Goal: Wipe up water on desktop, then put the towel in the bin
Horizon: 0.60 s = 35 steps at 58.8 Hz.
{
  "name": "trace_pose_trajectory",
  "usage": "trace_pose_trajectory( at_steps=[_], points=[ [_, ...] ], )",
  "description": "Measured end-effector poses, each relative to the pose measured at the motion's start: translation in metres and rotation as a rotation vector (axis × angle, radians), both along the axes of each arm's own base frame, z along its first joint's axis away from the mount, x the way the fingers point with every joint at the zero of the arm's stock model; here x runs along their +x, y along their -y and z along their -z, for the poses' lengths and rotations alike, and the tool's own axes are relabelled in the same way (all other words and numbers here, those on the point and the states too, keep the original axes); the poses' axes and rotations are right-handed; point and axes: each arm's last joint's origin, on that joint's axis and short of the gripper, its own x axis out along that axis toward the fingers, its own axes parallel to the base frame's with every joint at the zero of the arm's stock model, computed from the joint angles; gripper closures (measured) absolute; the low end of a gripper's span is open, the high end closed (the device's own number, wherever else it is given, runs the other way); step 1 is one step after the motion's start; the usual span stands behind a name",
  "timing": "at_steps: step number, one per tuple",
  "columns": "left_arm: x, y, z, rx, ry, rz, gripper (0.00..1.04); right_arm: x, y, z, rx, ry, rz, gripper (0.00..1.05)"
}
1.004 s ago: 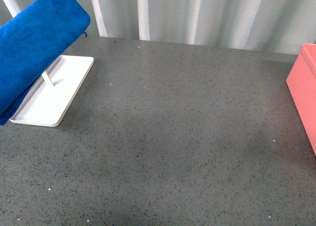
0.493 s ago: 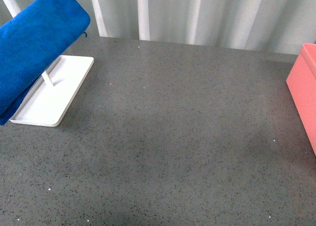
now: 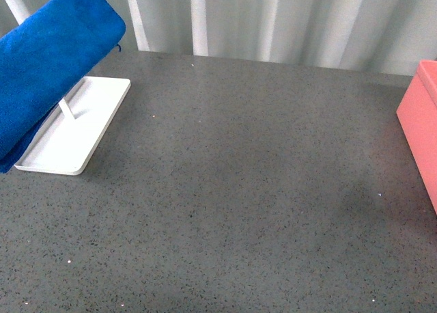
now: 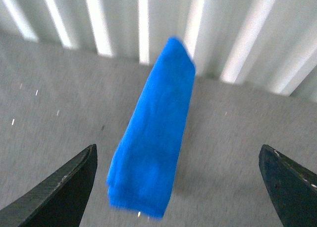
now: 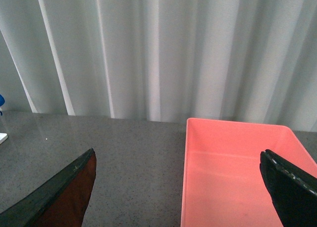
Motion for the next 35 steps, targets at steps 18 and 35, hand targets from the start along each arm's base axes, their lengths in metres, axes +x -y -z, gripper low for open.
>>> trace_pose_trajectory(
  at_steps=[18, 35],
  points=[
    [0.198, -0.005, -0.016, 0.145, -0.433, 0.095, 0.07, 0.000, 0.000, 0.000, 0.000, 0.000, 0.000, 0.07],
    [0.236, -0.015, 0.026, 0.154, -0.577, 0.066, 0.07, 0.000, 0.000, 0.000, 0.000, 0.000, 0.000, 0.07]
  ],
)
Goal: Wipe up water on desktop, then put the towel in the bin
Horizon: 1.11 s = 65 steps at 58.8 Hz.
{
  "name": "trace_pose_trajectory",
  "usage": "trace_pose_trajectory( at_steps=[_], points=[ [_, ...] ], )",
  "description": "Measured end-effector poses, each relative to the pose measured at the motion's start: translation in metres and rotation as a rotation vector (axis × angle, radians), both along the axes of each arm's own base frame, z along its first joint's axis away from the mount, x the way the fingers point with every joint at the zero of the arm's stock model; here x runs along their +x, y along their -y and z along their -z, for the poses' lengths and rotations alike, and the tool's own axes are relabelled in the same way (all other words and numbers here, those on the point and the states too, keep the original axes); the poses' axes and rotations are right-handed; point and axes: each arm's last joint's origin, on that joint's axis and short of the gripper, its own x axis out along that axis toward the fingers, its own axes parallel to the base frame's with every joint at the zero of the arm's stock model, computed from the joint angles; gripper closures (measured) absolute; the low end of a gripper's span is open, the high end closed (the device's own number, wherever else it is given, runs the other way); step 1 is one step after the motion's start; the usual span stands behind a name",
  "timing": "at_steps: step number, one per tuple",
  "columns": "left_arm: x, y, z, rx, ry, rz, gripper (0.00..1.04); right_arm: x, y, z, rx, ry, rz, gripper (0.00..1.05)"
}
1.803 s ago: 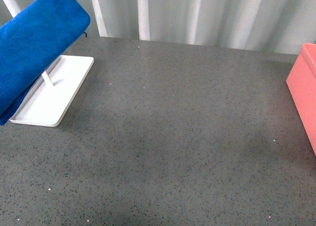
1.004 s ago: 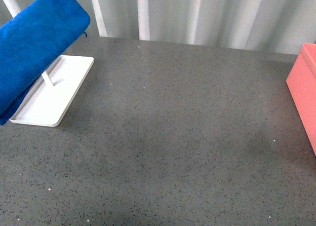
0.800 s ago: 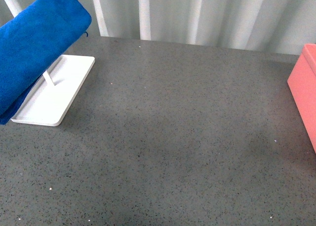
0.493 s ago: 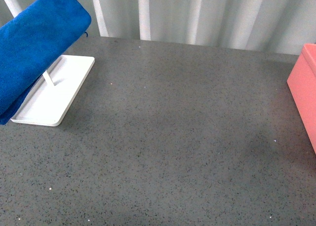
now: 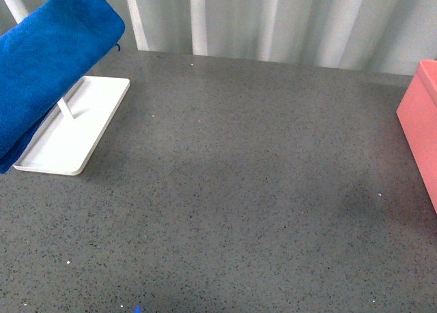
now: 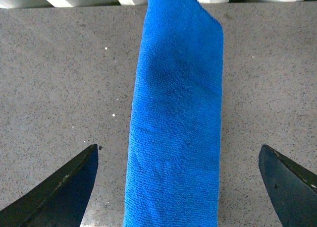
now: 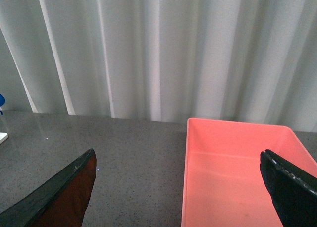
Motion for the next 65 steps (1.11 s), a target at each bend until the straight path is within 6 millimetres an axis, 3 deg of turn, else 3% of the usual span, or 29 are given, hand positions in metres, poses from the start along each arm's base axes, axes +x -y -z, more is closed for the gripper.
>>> trace_pose_trajectory(
  at_steps=[30, 47, 65],
  points=[
    [-0.001, -0.030, 0.063, -0.034, -0.058, -0.056, 0.07, 0.000, 0.000, 0.000, 0.000, 0.000, 0.000, 0.07],
    [0.003, -0.028, 0.075, -0.009, -0.039, -0.045, 0.07, 0.000, 0.000, 0.000, 0.000, 0.000, 0.000, 0.07],
    [-0.001, -0.027, 0.086, -0.012, -0.052, -0.028, 0.61, 0.000, 0.000, 0.000, 0.000, 0.000, 0.000, 0.07]
  ],
)
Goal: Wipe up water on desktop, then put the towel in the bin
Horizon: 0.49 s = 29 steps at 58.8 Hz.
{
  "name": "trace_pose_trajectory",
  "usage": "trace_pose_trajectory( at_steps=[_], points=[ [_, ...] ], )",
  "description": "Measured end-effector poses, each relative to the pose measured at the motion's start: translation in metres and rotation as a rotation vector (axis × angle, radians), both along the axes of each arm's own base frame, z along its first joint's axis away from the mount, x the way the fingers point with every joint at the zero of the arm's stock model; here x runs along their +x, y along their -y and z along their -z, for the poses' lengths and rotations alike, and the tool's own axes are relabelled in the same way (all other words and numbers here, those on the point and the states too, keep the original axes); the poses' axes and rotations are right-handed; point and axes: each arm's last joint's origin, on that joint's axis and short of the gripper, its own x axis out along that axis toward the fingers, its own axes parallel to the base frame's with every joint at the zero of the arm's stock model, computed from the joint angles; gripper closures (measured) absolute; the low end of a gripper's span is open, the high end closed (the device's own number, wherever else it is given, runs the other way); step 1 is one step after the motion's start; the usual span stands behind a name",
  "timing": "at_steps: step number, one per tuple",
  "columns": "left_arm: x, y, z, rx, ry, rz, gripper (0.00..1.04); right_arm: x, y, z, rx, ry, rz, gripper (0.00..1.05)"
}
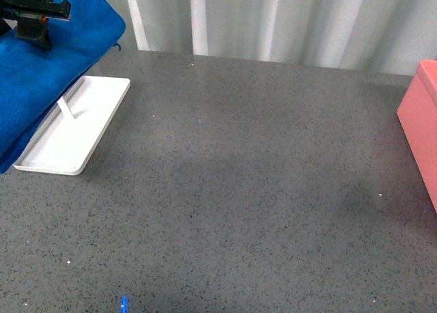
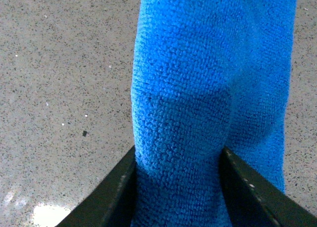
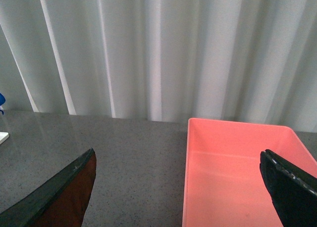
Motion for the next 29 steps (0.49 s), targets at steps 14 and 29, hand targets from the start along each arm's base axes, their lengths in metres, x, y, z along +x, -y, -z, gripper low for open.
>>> trace_pose_trajectory(
  at_steps=[14, 29],
  points=[
    [-0.001, 0.000, -0.003, -0.003, 0.006, 0.004, 1.00, 0.000, 0.000, 0.000, 0.000, 0.000, 0.000, 0.07],
    [-0.005, -0.001, -0.016, 0.045, 0.015, 0.028, 1.00, 0.000, 0.000, 0.000, 0.000, 0.000, 0.000, 0.07]
  ],
)
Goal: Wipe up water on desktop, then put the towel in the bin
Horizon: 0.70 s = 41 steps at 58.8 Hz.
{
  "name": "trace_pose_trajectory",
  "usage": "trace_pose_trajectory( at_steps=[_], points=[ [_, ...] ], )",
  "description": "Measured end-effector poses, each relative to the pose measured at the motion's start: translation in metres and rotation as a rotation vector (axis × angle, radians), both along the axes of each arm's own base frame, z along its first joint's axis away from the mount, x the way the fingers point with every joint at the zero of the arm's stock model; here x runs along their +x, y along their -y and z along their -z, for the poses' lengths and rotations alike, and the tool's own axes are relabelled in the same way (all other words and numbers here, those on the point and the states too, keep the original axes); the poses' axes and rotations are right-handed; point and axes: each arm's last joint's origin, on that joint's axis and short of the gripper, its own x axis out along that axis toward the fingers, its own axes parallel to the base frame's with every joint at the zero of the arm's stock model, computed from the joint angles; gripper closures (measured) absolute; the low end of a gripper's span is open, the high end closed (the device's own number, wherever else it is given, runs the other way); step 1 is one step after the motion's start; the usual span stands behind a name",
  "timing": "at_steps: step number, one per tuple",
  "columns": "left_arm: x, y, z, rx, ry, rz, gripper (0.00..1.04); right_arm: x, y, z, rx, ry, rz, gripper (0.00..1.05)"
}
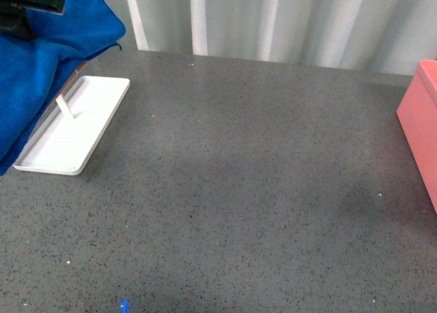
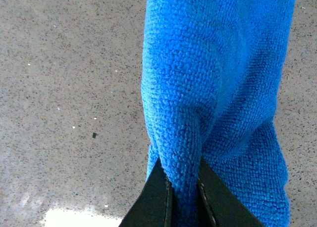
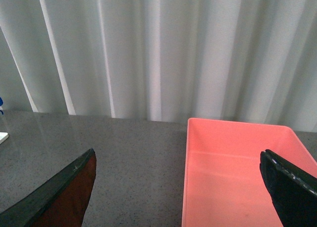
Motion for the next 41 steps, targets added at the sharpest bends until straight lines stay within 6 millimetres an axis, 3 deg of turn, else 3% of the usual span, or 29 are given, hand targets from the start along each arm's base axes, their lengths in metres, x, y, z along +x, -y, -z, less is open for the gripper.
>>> trace_pose_trajectory(
  at_steps=[6, 14, 19, 26, 34, 41],
  points=[
    [0.000, 0.000, -0.022, 0.012, 0.041, 0.006, 1.00, 0.000, 0.000, 0.000, 0.000, 0.000, 0.000, 0.07],
    [-0.004, 0.010, -0.073, -0.006, 0.163, 0.031, 1.00, 0.000, 0.000, 0.000, 0.000, 0.000, 0.000, 0.07],
    [-0.013, 0.028, -0.102, -0.044, 0.240, 0.067, 1.00, 0.000, 0.000, 0.000, 0.000, 0.000, 0.000, 0.07],
    [-0.035, 0.073, -0.135, -0.183, 0.315, 0.160, 1.00, 0.000, 0.000, 0.000, 0.000, 0.000, 0.000, 0.07],
    [-0.055, 0.124, -0.146, -0.374, 0.353, 0.231, 1.00, 0.000, 0.000, 0.000, 0.000, 0.000, 0.000, 0.07],
    [-0.070, 0.169, -0.133, -0.496, 0.333, 0.292, 1.00, 0.000, 0.000, 0.000, 0.000, 0.000, 0.000, 0.07]
  ],
)
